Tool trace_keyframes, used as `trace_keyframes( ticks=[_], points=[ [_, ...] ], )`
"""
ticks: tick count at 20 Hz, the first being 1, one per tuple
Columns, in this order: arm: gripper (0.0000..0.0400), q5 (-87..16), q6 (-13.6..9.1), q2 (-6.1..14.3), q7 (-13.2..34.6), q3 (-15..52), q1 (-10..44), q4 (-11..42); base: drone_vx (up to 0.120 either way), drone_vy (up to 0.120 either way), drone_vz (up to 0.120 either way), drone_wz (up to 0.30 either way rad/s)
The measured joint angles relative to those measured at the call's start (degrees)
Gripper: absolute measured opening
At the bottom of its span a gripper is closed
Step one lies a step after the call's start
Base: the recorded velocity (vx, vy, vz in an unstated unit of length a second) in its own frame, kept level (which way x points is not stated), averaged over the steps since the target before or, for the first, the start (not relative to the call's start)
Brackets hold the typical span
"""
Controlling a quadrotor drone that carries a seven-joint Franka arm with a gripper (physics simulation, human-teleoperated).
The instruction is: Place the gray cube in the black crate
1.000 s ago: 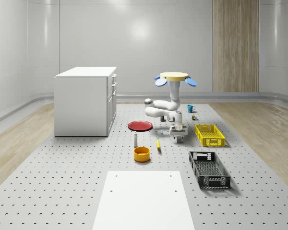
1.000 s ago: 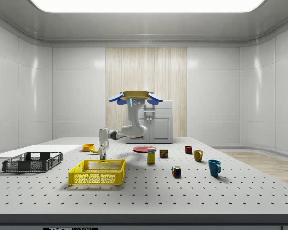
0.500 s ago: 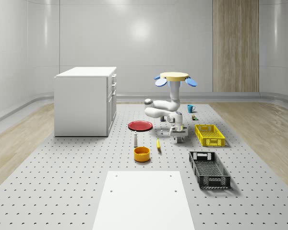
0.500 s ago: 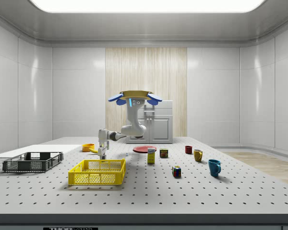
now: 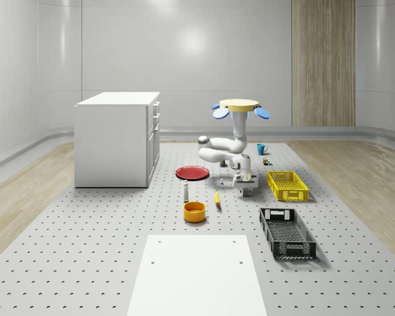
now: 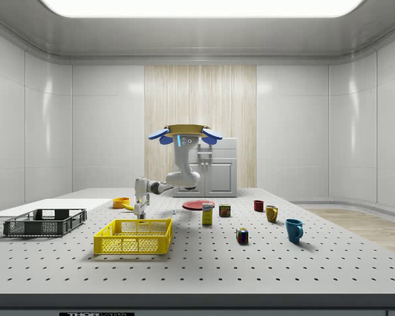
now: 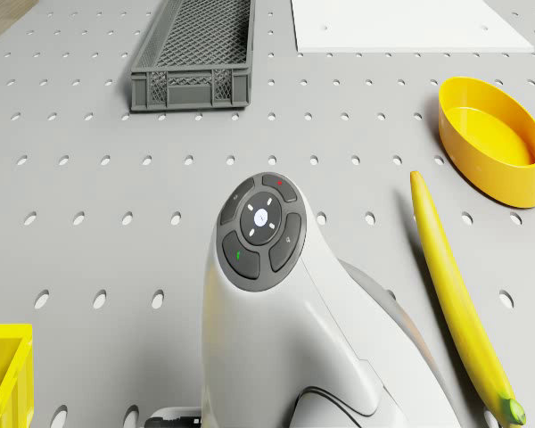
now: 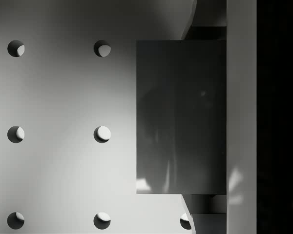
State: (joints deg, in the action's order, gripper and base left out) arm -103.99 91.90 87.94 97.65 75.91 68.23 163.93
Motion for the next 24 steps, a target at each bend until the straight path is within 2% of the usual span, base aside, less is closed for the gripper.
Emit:
trace_keyframes(
  ticks=[5,11,13,24],
  points=[
    [0.0266,-0.03,0.13,0.12,0.04,-0.06,0.06,-0.02,0.0,0.0,0.0,0.0],
    [0.0254,1.52,-0.31,0.17,0.09,1.54,-0.09,0.28,0.0,0.0,0.0,0.0],
    [0.0252,2.95,-0.76,0.16,0.12,3.03,-0.21,0.52,0.0,0.0,0.08,0.0],
    [0.025,6.69,-1.36,0.63,0.25,6.79,-0.34,0.96,0.116,0.12,0.12,0.0]
  ],
)
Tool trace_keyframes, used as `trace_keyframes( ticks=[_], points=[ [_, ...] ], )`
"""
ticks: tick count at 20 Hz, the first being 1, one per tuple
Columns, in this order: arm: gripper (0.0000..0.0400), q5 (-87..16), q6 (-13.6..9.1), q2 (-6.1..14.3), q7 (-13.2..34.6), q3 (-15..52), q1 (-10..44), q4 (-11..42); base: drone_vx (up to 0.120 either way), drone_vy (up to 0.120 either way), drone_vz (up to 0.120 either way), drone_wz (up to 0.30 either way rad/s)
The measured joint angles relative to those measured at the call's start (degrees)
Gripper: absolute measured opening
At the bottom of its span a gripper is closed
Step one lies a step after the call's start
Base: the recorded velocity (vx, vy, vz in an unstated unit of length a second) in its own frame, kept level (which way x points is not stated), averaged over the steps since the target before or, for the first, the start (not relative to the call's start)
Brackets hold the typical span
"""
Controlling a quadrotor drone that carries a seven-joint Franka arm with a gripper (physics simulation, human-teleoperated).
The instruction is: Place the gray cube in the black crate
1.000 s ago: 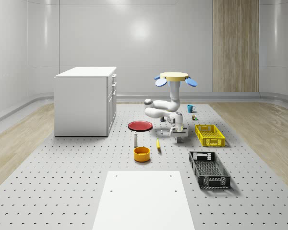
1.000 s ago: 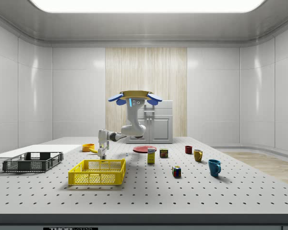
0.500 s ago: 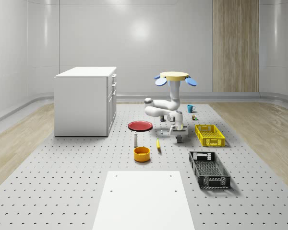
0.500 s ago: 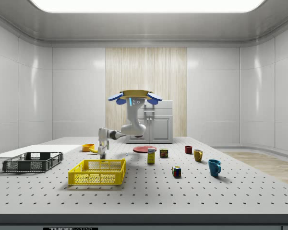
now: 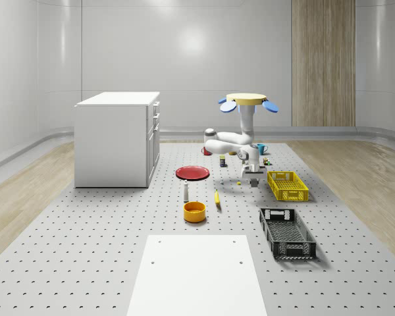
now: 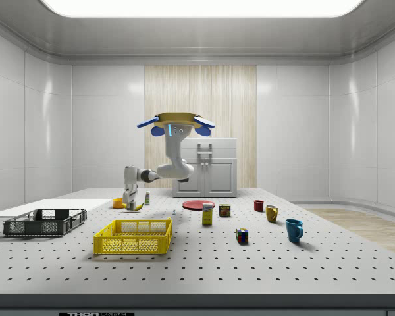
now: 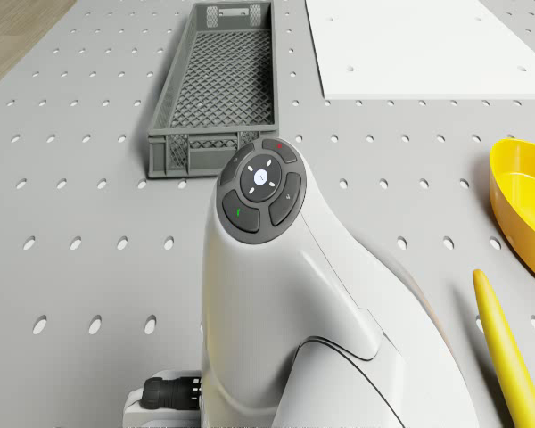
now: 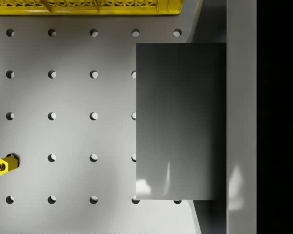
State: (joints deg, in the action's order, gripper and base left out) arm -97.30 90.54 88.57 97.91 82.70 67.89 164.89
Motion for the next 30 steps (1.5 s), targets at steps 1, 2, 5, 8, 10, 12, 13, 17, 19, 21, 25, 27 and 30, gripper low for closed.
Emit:
trace_keyframes(
  ticks=[1,2,5,8,10,12,13,17,19,21,25,27,30],
  points=[
    [0.025,0.1,0.04,0.06,0.01,0.09,0.01,0.01,0.12,0.12,0.12,0.0],
    [0.025,0.19,0.08,0.13,0.02,0.16,0.01,0.01,0.12,0.12,0.12,0.0],
    [0.025,0.38,0.23,0.32,0.04,0.31,0.03,0.02,0.12,0.12,0.12,0.0],
    [0.025,0.51,0.39,0.51,0.06,0.4,0.05,0.02,0.12,0.12,0.04,0.0],
    [0.025,0.58,0.49,0.63,0.07,0.43,0.07,0.02,0.12,0.12,0.0,0.0],
    [0.025,0.64,0.6,0.75,0.08,0.46,0.08,0.01,0.12,0.12,0.0,0.0],
    [0.025,0.67,0.65,0.8,0.08,0.48,0.09,0.01,0.12,0.12,0.0,0.0],
    [0.025,0.76,0.85,1.02,0.1,0.52,0.12,0.01,0.12,0.08,0.0,0.0],
    [0.025,0.8,0.94,1.12,0.11,0.53,0.13,0.01,0.12,0.0,0.0,0.0],
    [0.025,0.84,1.03,1.22,0.12,0.55,0.14,0.01,0.12,0.0,0.0,0.0],
    [0.025,0.91,1.2,1.4,0.14,0.57,0.16,0.0,0.12,0.0,0.0,0.0],
    [0.025,0.95,1.28,1.48,0.15,0.58,0.17,0.0,0.12,0.0,0.0,0.0],
    [0.025,0.99,1.39,1.6,0.16,0.6,0.19,0.0,0.12,0.107,0.0,0.0]
  ],
)
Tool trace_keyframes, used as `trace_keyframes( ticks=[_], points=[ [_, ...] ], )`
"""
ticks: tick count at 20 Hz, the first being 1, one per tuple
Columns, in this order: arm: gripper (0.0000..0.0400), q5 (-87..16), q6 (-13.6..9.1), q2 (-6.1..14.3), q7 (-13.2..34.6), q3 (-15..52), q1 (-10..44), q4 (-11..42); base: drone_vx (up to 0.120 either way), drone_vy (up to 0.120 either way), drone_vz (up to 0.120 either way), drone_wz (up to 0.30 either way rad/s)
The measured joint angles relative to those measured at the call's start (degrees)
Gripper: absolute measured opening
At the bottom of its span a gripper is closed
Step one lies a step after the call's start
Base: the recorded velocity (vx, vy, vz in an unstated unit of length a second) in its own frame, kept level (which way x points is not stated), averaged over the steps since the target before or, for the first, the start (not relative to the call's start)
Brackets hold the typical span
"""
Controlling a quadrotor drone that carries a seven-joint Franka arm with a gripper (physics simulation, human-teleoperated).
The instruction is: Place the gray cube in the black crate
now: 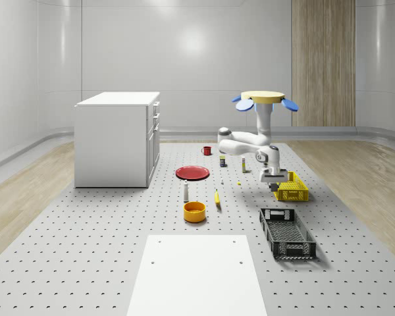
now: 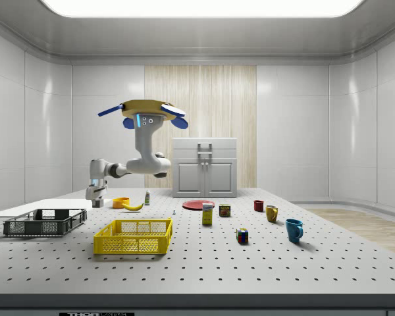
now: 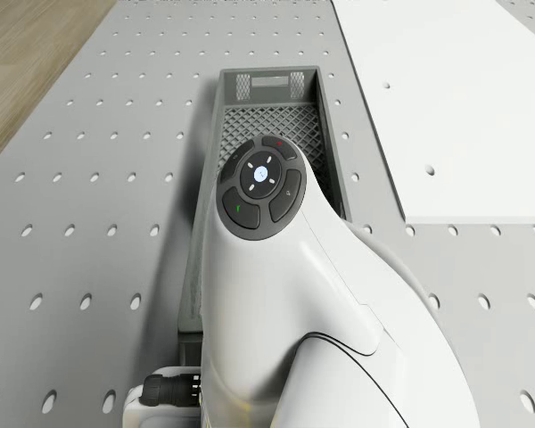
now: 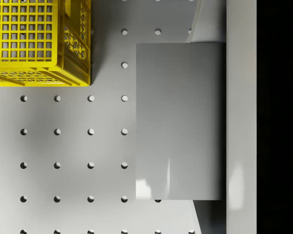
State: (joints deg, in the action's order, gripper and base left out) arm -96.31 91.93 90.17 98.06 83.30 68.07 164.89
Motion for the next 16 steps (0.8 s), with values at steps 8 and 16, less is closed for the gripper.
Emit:
trace_keyframes(
  ticks=[8,16],
  points=[
    [0.025,0.11,0.26,0.28,0.02,0.04,0.03,-0.01,0.12,0.0,-0.07,0.0],
    [0.025,0.2,0.47,0.51,0.05,0.07,0.06,-0.01,0.12,0.0,0.0,0.0]
  ],
)
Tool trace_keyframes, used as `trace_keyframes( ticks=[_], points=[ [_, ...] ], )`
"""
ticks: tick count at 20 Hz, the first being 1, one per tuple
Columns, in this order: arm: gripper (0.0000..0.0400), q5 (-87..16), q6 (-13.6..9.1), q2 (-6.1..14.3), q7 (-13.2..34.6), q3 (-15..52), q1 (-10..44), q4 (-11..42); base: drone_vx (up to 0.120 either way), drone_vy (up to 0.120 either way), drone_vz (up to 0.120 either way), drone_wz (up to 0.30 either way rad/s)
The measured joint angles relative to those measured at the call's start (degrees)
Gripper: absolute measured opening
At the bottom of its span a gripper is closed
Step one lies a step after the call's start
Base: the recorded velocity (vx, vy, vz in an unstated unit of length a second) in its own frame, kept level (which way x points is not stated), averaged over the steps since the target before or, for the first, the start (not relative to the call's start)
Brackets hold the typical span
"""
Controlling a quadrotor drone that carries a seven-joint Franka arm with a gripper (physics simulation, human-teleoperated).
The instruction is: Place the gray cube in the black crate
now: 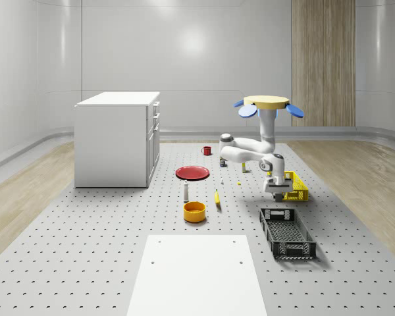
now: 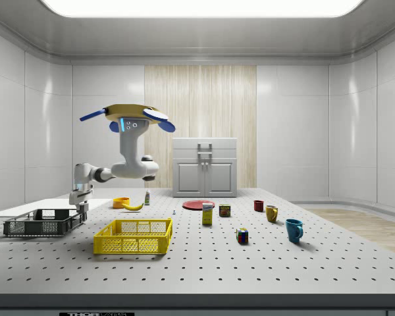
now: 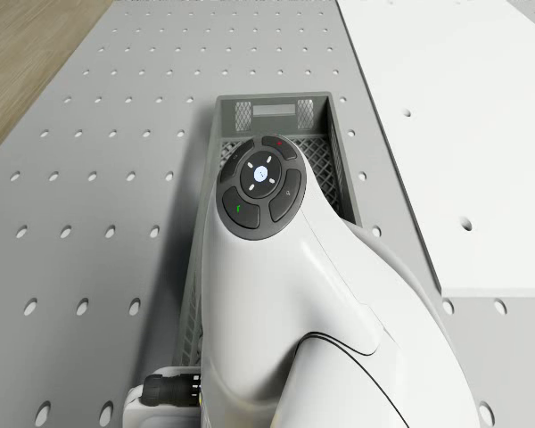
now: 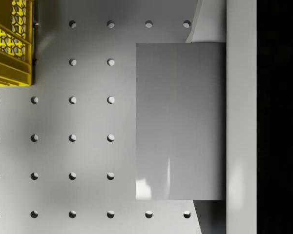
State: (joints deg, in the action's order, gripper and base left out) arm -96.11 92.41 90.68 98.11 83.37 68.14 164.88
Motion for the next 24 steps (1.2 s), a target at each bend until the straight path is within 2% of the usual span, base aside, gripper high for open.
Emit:
trace_keyframes(
  ticks=[14,21,24],
  points=[
    [0.025,0.12,0.28,0.3,0.03,0.04,0.04,-0.01,0.12,0.0,0.0,0.0],
    [0.025,0.16,0.39,0.42,0.04,0.05,0.05,-0.01,0.12,0.0,-0.109,0.0],
    [0.025,0.18,0.43,0.46,0.04,0.06,0.05,-0.01,0.12,0.0,-0.04,0.0]
  ],
)
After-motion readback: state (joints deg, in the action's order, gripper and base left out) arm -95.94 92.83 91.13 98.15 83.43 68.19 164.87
